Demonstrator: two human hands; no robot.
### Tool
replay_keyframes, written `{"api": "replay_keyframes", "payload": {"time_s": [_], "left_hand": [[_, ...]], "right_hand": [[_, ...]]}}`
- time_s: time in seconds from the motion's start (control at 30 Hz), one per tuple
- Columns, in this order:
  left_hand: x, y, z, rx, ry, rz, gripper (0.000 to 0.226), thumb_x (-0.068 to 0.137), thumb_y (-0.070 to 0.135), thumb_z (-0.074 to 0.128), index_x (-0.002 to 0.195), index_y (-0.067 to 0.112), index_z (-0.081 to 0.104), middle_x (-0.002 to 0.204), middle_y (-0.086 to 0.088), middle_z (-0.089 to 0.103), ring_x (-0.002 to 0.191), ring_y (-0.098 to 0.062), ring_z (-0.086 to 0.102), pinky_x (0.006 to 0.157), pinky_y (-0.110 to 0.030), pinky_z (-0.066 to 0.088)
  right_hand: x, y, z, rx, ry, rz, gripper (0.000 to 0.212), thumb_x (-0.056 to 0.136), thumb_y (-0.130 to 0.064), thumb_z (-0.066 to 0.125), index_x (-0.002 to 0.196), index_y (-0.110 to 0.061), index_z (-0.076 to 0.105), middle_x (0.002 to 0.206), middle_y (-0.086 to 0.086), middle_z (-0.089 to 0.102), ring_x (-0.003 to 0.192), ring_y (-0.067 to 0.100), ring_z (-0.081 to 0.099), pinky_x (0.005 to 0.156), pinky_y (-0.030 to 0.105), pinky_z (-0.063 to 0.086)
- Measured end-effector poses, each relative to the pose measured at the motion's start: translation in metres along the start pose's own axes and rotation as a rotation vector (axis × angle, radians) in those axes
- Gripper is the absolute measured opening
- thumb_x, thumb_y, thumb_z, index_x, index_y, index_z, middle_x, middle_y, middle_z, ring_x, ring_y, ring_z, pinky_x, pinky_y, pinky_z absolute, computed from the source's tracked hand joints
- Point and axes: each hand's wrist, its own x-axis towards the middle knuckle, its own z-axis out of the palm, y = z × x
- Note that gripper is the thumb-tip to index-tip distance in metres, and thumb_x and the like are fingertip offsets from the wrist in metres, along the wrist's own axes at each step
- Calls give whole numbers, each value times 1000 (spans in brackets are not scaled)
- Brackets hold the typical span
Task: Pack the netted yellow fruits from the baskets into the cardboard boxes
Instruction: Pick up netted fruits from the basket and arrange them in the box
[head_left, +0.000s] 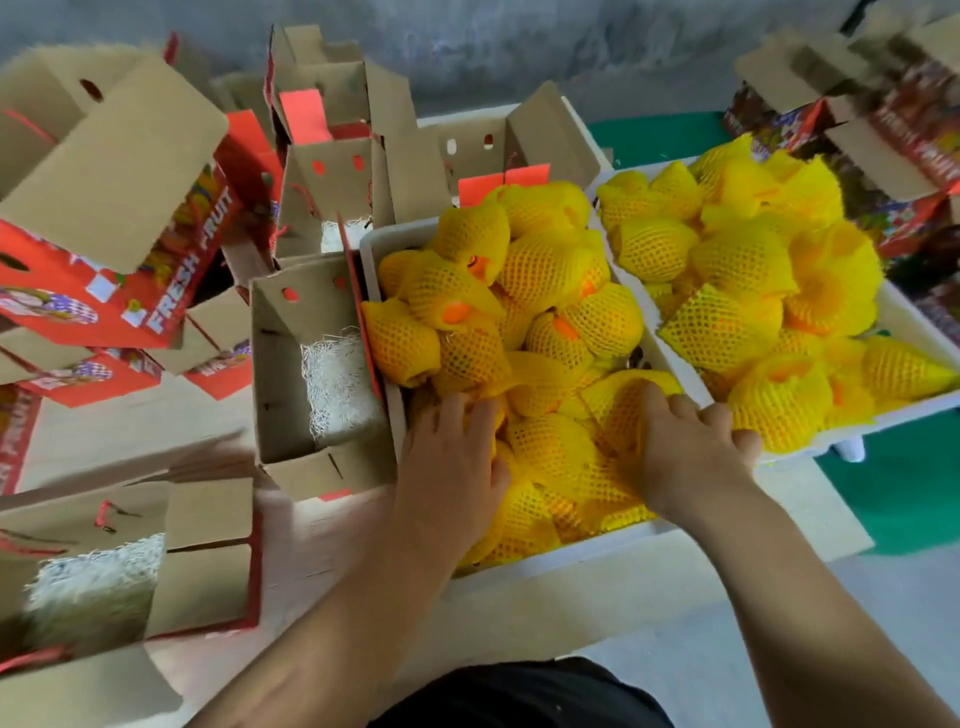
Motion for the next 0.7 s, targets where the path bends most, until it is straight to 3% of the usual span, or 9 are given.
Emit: {"api": "replay_keyframes", "payload": {"time_s": [0.07, 0.13, 0.27, 0.33, 0.4, 0.47, 0.53, 0.6, 0.7], "left_hand": [[0, 4, -1, -37, 45, 8, 49, 77, 30, 78, 125, 25, 66, 110, -4, 59, 98, -28, 62, 104, -43, 24], [4, 3, -4, -159, 25, -23, 56, 81, 26, 79, 134, 26, 62, 115, -6, 57, 106, -29, 60, 103, -40, 26], [13, 0, -16, -710, 64, -159, 59, 89, 23, 77, 142, 27, 53, 130, -1, 51, 123, -14, 45, 106, -38, 40], [16, 2, -20, -1017, 91, -395, 58, 91, 35, 78, 143, 34, 52, 141, 2, 51, 129, -15, 50, 108, -41, 45], [22, 8, -28, -1453, 60, -751, 47, 93, 38, 74, 136, 41, 55, 145, 3, 54, 127, -20, 57, 103, -49, 52], [26, 12, -31, -1853, -31, -958, 37, 97, 36, 67, 132, 43, 59, 142, -1, 61, 125, -29, 62, 97, -58, 55], [25, 14, -32, -2073, -54, -991, 44, 97, 41, 61, 141, 40, 57, 138, -5, 66, 124, -36, 64, 95, -62, 55], [23, 15, -31, -2164, -36, -974, 46, 100, 47, 54, 145, 36, 55, 135, -7, 68, 123, -36, 65, 95, -59, 55], [18, 14, -33, -2089, -79, -891, 49, 102, 49, 50, 149, 35, 50, 140, -8, 65, 125, -33, 65, 104, -55, 51]], "right_hand": [[-6, 1, 1, 8, 29, -52, 55, 97, -27, 50, 145, -32, 24, 149, 0, 36, 138, 37, 28, 104, 54, 33], [-10, 9, 0, 0, -5, -105, 56, 96, -33, 56, 144, -34, 28, 146, 2, 33, 136, 37, 26, 102, 54, 38], [-10, 32, -14, 36, -149, -181, 71, 87, -48, 71, 145, -29, 34, 145, 11, 39, 133, 40, 32, 104, 47, 41], [-6, 38, -21, 81, -109, -230, 66, 85, -46, 74, 139, -24, 42, 131, 11, 54, 125, 37, 46, 102, 41, 37], [-6, 40, -28, 325, -20, -238, 56, 81, -45, 76, 127, -24, 52, 110, 8, 63, 109, 33, 58, 91, 38, 42], [-10, 36, -33, 729, 49, -239, 48, 75, -45, 75, 118, -34, 56, 97, 1, 66, 90, 25, 63, 75, 35, 46], [-11, 27, -34, 1003, 43, -350, 48, 70, -41, 69, 117, -42, 57, 94, 1, 67, 76, 16, 63, 65, 33, 48], [-16, 10, -29, 1191, -75, -508, 50, 75, -29, 68, 121, -43, 57, 96, 13, 66, 72, 18, 61, 63, 39, 49], [-26, -23, -8, 1579, -230, -568, 46, 88, -19, 64, 132, -31, 58, 116, 15, 69, 99, 27, 66, 84, 55, 55]]}}
